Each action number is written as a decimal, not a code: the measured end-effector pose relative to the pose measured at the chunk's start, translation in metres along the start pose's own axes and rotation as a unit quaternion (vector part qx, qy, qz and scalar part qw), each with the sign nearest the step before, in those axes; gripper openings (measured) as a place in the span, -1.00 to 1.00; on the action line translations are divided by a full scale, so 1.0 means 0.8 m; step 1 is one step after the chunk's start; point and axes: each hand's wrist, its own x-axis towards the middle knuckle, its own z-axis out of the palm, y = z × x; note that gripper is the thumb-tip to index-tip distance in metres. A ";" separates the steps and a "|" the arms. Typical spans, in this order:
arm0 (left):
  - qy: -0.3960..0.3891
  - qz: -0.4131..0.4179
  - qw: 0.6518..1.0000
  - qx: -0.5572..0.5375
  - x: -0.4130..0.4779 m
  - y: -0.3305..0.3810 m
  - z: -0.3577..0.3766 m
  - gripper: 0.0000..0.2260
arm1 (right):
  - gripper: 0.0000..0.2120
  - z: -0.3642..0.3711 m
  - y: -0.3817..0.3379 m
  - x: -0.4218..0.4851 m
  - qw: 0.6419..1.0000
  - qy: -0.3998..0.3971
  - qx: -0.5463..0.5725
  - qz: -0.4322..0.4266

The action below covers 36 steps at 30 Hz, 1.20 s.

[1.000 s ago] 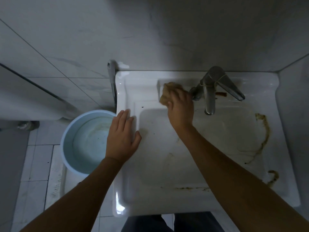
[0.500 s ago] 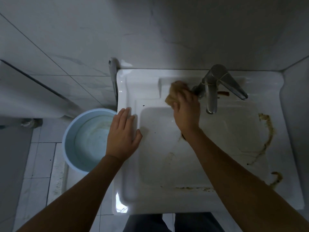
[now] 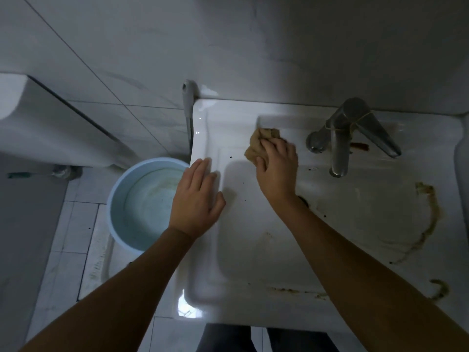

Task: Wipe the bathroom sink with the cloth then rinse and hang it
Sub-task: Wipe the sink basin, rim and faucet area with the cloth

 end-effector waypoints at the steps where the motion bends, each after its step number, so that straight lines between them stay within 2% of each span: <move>1: -0.001 0.001 1.000 -0.002 0.001 0.000 0.001 -0.55 | -0.59 -0.001 0.005 -0.005 1.000 -0.001 0.009 -0.011; 7: -0.004 0.009 1.000 -0.004 -0.001 0.000 0.001 -0.53 | -0.58 -0.008 0.011 -0.036 0.994 -0.045 0.089 -0.055; 11: -0.010 0.024 1.000 0.011 -0.017 0.005 -0.004 -0.51 | -0.64 -0.031 0.014 -0.028 0.992 -0.052 0.086 -0.070; 13: 0.001 0.073 0.997 0.011 -0.035 0.005 -0.006 -0.52 | -0.66 -0.043 0.020 -0.014 0.995 -0.021 0.086 -0.046; 16: -0.030 0.143 0.989 0.034 -0.058 0.000 -0.003 -0.55 | -0.67 -0.044 0.028 0.017 0.998 0.012 0.059 0.007; 19: -0.049 0.142 0.987 0.054 -0.062 -0.003 0.002 -0.55 | -0.64 -0.029 0.022 0.027 1.000 -0.007 -0.003 0.020; 23: -0.048 0.139 0.988 0.053 -0.061 -0.001 0.003 -0.57 | -0.63 -0.012 -0.001 0.002 0.999 -0.018 0.036 -0.029; 27: -0.050 0.133 0.988 0.059 -0.062 0.001 0.001 -0.58 | -0.63 -0.012 -0.014 -0.023 0.987 -0.088 0.110 -0.082; 29: -0.047 0.130 0.989 0.058 -0.062 0.001 0.001 -0.58 | -0.62 -0.017 -0.016 -0.022 0.984 -0.081 0.123 -0.102; 32: -0.040 0.130 0.990 0.047 -0.061 -0.001 0.002 -0.60 | -0.58 -0.013 -0.026 0.000 0.986 -0.051 0.104 -0.123; 36: -0.038 0.128 0.990 0.050 -0.060 -0.001 0.004 -0.61 | -0.55 0.013 -0.042 0.003 0.982 -0.066 0.021 -0.177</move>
